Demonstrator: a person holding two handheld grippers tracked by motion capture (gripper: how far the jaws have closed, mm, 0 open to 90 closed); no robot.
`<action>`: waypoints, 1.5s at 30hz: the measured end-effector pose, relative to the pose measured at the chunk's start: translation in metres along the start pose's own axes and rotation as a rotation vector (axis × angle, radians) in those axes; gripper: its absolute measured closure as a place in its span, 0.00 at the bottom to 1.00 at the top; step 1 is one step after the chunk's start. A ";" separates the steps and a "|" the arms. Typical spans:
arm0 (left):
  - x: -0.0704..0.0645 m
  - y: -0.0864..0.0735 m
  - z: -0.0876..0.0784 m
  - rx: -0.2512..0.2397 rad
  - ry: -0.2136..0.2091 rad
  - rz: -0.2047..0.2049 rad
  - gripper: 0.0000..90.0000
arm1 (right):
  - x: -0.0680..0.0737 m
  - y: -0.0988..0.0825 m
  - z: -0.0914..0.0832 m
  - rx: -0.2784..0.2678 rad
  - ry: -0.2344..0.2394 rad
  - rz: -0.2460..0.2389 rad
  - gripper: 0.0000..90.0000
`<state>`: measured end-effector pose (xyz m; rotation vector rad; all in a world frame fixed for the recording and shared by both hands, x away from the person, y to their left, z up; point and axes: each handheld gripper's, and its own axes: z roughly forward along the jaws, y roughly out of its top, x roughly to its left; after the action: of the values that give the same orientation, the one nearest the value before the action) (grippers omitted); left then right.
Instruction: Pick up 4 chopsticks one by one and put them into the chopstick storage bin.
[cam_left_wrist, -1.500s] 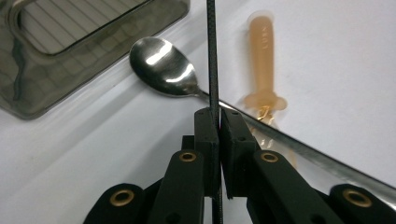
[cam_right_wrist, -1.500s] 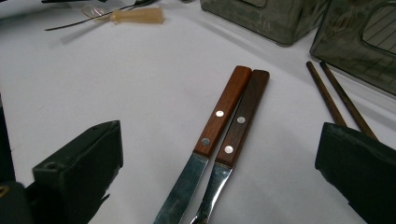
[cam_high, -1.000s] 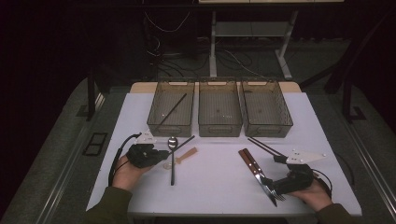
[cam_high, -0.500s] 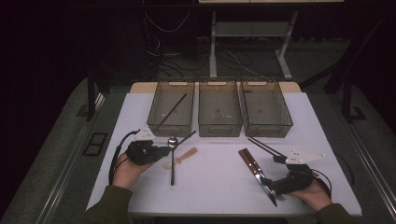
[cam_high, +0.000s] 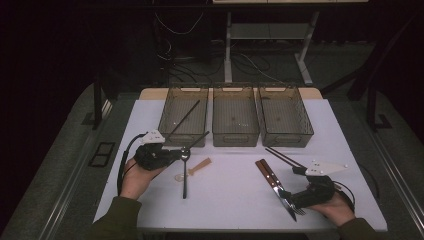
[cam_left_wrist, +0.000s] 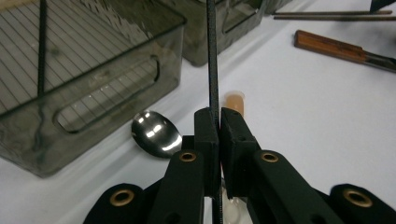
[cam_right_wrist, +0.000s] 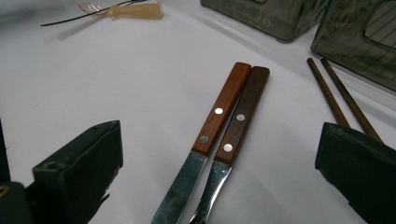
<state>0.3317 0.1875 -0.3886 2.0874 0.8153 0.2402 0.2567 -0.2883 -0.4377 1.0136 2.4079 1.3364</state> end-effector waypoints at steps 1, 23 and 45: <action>0.001 0.002 0.000 -0.002 0.001 0.002 0.95 | 0.000 0.000 0.000 0.000 -0.001 0.000 0.01; 0.020 0.029 0.010 -0.027 0.040 -0.032 0.95 | 0.000 0.000 0.000 -0.005 0.000 0.006 0.01; 0.045 0.073 0.015 -0.060 0.080 -0.059 0.95 | 0.001 0.000 0.001 -0.011 0.002 0.002 0.01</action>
<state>0.4073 0.1756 -0.3461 2.0057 0.9048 0.3141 0.2564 -0.2872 -0.4375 1.0130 2.3983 1.3505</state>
